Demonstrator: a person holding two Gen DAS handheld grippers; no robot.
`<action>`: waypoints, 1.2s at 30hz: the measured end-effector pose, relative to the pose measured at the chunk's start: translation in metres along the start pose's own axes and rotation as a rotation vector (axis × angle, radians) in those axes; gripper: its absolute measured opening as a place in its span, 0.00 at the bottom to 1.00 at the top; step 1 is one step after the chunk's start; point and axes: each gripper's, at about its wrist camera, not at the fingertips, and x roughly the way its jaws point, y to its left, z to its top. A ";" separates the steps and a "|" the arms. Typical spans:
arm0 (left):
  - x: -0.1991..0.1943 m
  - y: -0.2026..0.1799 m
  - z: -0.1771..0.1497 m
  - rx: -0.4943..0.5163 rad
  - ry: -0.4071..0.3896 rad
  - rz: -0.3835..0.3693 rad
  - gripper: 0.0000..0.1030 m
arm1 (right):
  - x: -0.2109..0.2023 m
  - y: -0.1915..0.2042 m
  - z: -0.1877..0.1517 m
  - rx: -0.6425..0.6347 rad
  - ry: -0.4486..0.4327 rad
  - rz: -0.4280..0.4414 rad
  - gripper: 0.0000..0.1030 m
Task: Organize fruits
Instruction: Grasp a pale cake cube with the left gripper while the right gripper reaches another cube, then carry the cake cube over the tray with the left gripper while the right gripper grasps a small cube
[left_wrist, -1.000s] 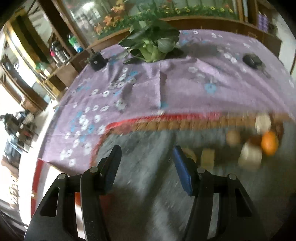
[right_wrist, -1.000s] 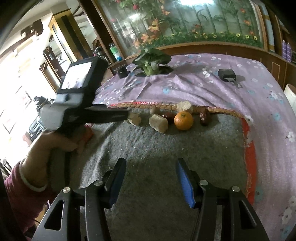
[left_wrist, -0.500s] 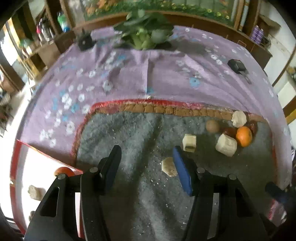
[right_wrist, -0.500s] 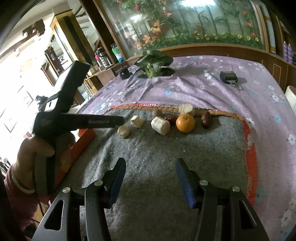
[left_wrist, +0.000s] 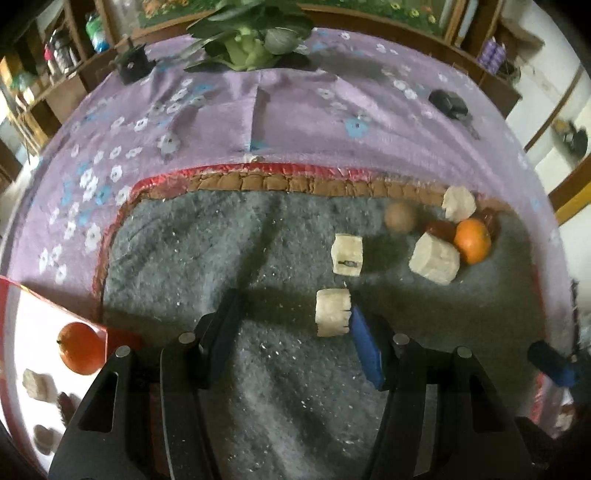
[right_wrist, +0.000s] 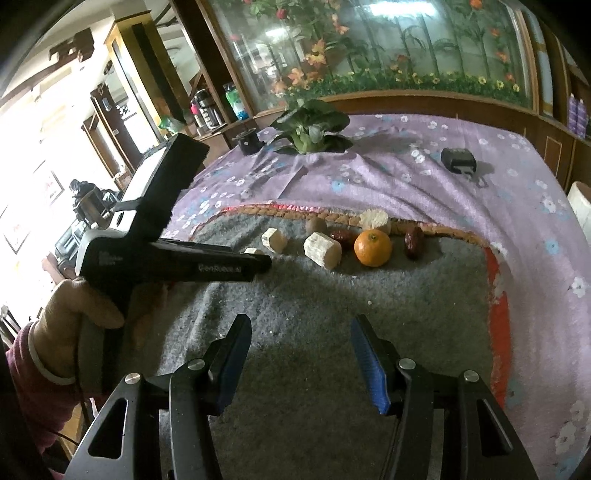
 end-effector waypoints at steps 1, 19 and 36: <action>-0.001 0.000 -0.001 0.007 -0.002 -0.002 0.56 | 0.001 0.000 0.000 0.001 0.003 -0.005 0.53; -0.072 0.038 -0.031 -0.022 -0.147 0.070 0.15 | 0.030 0.038 0.028 -0.042 -0.003 0.049 0.49; -0.108 0.099 -0.068 -0.097 -0.237 0.018 0.15 | 0.130 0.046 0.065 -0.021 0.058 -0.165 0.13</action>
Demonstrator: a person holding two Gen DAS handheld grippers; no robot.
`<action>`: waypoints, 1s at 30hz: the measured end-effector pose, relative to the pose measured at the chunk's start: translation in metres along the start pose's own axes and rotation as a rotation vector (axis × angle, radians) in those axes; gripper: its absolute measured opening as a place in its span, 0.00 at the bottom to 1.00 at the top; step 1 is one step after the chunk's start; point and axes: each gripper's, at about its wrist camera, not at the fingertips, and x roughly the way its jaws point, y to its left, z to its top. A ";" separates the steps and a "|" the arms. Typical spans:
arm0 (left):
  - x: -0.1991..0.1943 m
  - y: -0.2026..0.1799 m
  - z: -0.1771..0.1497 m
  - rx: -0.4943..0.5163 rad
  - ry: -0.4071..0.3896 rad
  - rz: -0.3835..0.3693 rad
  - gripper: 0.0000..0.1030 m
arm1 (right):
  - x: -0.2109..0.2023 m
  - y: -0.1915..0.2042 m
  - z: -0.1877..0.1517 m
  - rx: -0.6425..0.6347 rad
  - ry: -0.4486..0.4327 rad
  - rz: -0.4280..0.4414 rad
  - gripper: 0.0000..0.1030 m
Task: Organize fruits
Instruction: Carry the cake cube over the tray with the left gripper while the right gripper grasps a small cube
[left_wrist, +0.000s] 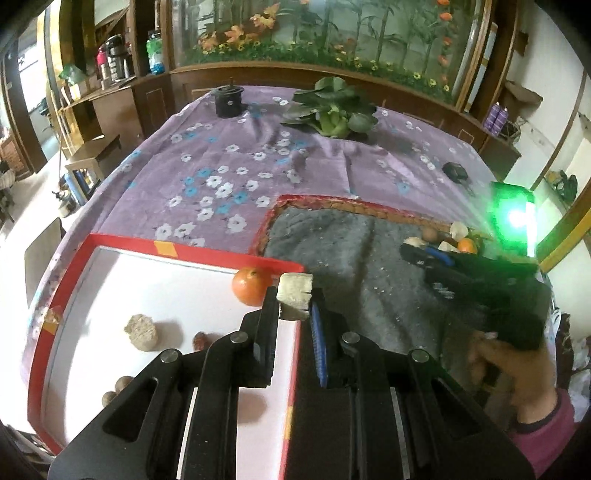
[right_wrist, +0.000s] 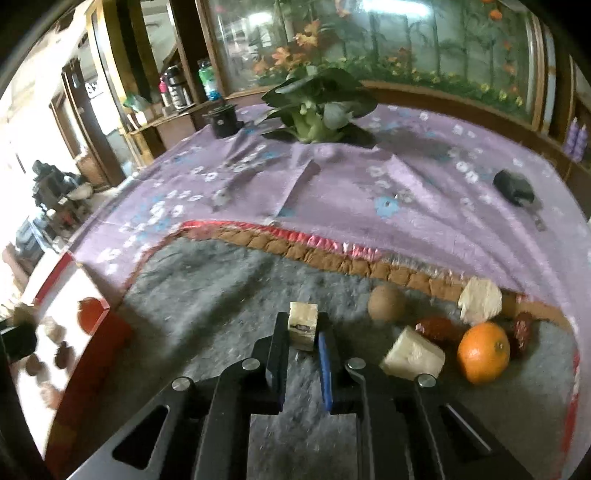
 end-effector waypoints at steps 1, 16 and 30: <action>0.000 0.003 -0.002 -0.006 0.001 0.001 0.15 | -0.004 0.000 -0.001 0.000 -0.005 -0.003 0.13; -0.034 0.050 -0.041 -0.127 -0.034 0.097 0.15 | -0.076 0.097 -0.035 -0.161 -0.063 0.189 0.13; -0.046 0.100 -0.063 -0.216 -0.033 0.158 0.15 | -0.073 0.170 -0.042 -0.282 -0.047 0.254 0.13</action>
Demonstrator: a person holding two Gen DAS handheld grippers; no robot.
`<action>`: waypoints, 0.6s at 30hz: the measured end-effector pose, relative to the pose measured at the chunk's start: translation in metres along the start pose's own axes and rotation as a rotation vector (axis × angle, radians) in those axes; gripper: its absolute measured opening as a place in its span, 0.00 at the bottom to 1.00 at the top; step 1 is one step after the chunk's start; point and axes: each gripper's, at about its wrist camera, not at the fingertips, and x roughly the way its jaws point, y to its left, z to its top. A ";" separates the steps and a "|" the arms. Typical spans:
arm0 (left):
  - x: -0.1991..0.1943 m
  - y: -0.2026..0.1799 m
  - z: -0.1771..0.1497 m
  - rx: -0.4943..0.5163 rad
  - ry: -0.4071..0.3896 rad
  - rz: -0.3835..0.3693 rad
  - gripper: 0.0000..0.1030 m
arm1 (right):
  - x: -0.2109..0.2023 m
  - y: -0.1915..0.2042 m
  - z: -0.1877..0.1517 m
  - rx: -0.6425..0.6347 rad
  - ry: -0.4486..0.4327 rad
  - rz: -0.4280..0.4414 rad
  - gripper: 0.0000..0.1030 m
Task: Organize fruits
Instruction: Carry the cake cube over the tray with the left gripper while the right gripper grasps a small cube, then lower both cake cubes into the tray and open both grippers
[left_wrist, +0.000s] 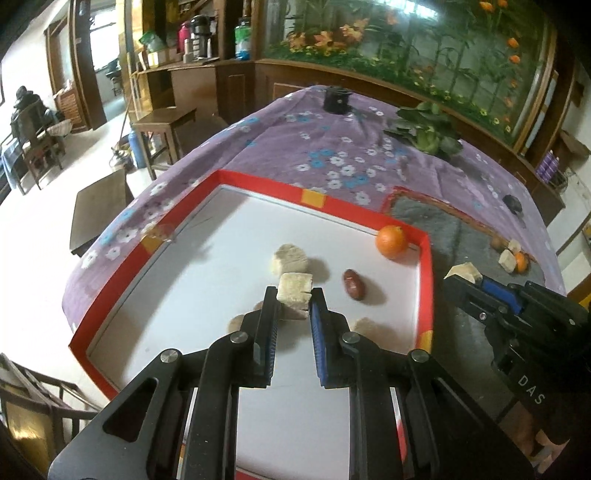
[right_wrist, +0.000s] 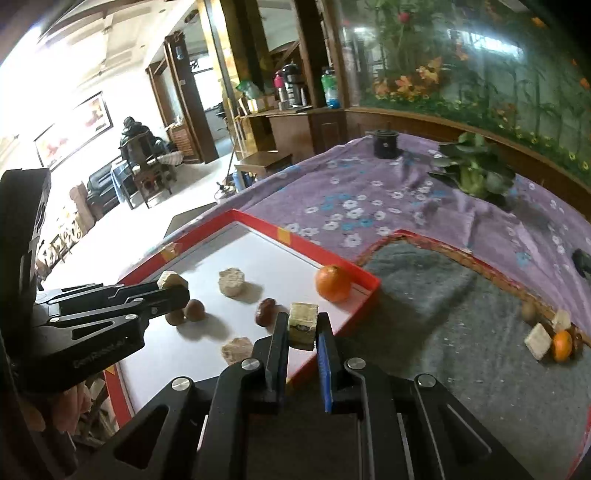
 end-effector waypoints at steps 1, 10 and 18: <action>0.002 0.005 0.000 -0.012 0.006 0.001 0.15 | 0.003 0.002 0.001 -0.006 0.004 0.000 0.13; 0.017 0.024 0.003 -0.065 0.040 0.000 0.15 | 0.052 0.012 0.008 -0.061 0.098 -0.028 0.13; 0.027 0.021 0.001 -0.058 0.058 0.002 0.16 | 0.075 0.011 0.006 -0.091 0.141 -0.046 0.14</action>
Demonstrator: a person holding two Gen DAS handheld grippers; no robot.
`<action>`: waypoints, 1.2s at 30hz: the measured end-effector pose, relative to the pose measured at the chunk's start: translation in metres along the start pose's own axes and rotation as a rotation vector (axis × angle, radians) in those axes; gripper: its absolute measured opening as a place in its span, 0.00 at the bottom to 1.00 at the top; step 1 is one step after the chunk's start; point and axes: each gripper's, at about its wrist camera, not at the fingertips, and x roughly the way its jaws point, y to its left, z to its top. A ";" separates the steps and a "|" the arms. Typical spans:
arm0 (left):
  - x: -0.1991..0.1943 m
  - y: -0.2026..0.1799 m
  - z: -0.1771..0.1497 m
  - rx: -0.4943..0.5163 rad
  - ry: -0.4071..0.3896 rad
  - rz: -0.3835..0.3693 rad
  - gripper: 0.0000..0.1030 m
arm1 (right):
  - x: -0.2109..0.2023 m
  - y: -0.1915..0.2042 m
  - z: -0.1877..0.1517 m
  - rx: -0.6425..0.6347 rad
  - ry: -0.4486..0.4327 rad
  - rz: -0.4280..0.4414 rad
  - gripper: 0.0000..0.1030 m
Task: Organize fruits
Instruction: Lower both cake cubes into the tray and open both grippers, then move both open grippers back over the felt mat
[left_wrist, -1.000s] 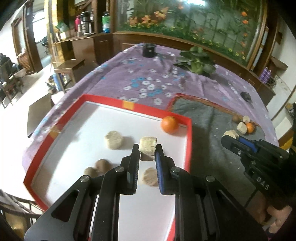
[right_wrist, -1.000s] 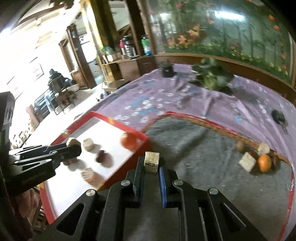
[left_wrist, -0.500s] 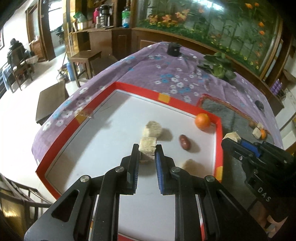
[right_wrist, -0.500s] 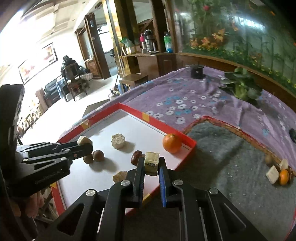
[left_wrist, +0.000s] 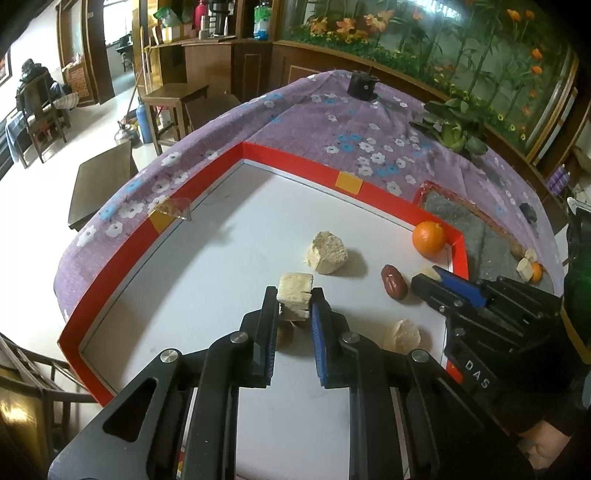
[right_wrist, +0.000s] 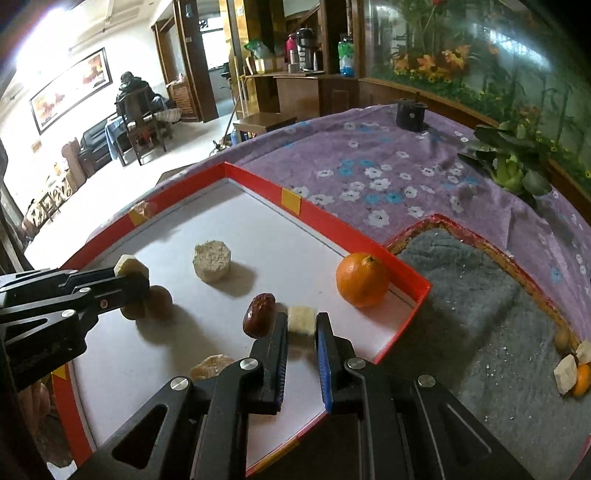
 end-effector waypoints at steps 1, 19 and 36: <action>0.000 -0.002 0.000 0.005 -0.001 0.001 0.16 | 0.001 0.000 0.000 -0.003 -0.001 0.003 0.17; -0.013 -0.038 -0.004 0.063 -0.046 -0.024 0.46 | -0.069 -0.028 -0.031 0.077 -0.124 0.050 0.46; -0.009 -0.161 -0.008 0.239 -0.052 -0.121 0.46 | -0.137 -0.124 -0.099 0.255 -0.162 -0.140 0.58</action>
